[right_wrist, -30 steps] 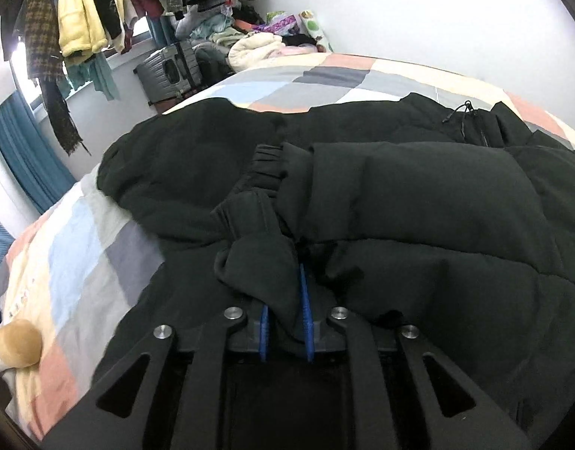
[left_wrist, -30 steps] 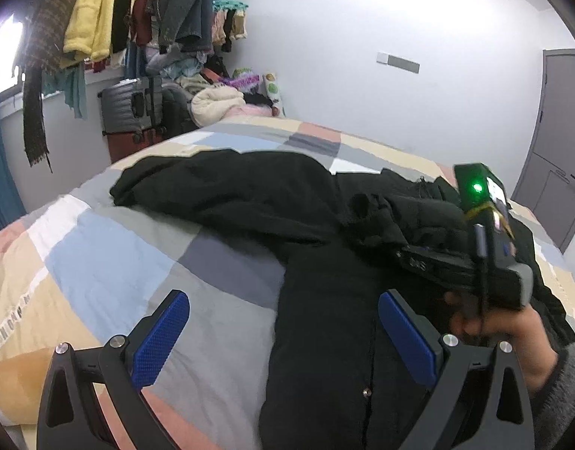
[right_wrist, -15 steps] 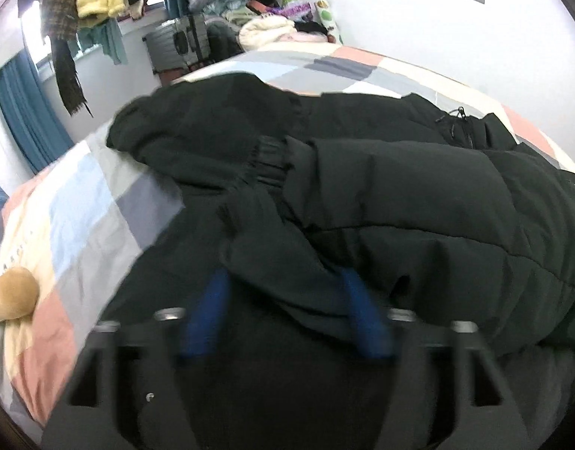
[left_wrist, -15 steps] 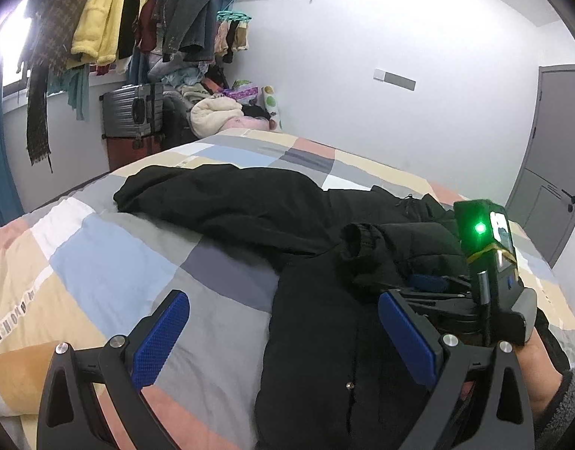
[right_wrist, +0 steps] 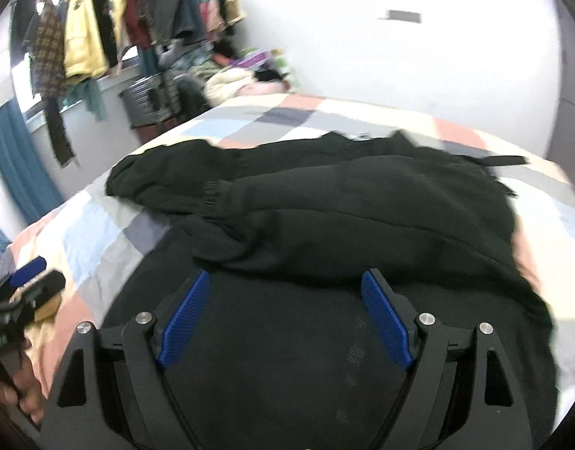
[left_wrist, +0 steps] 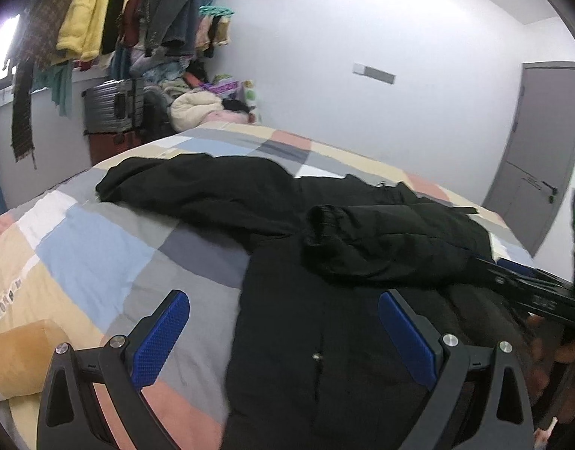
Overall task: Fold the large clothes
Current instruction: 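Lay the sleeve flat on the jacket front and open the right tool, then withdraw the right tool while moving the left tool to the other sleeve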
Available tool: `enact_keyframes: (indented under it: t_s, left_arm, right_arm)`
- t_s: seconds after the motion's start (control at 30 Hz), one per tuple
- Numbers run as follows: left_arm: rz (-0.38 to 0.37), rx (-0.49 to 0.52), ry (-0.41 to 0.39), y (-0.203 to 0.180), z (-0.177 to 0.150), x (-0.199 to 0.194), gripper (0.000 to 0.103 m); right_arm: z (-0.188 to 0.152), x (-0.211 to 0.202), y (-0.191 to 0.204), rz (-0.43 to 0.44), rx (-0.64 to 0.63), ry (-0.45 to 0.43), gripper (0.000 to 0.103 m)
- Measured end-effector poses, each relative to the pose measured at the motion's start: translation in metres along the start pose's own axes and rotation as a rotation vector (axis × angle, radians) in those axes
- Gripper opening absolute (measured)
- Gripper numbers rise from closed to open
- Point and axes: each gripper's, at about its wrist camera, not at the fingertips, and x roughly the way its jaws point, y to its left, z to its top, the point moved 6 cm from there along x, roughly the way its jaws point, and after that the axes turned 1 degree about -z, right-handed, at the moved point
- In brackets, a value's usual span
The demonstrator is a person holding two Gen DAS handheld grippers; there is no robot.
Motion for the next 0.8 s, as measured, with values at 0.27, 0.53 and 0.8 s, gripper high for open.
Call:
enact_keyframes:
  t_s: [0.27,0.53,0.8]
  left_arm:
    - [-0.052,0.036,-0.038,-0.023,0.000,-0.024,0.102]
    - [-0.091,0.051,-0.052,-0.043,0.002,-0.037,0.102]
    - [-0.102,0.077,-0.064,-0.067,-0.001,-0.052,0.102]
  right_arm:
    - [-0.026,-0.096,-0.049,-0.080,0.124,-0.114,0.085]
    - [-0.050,-0.157,-0.064,-0.128,0.161,-0.222,0.089]
    - [-0.081,-0.180,-0.070,-0.172,0.140,-0.221,0.091]
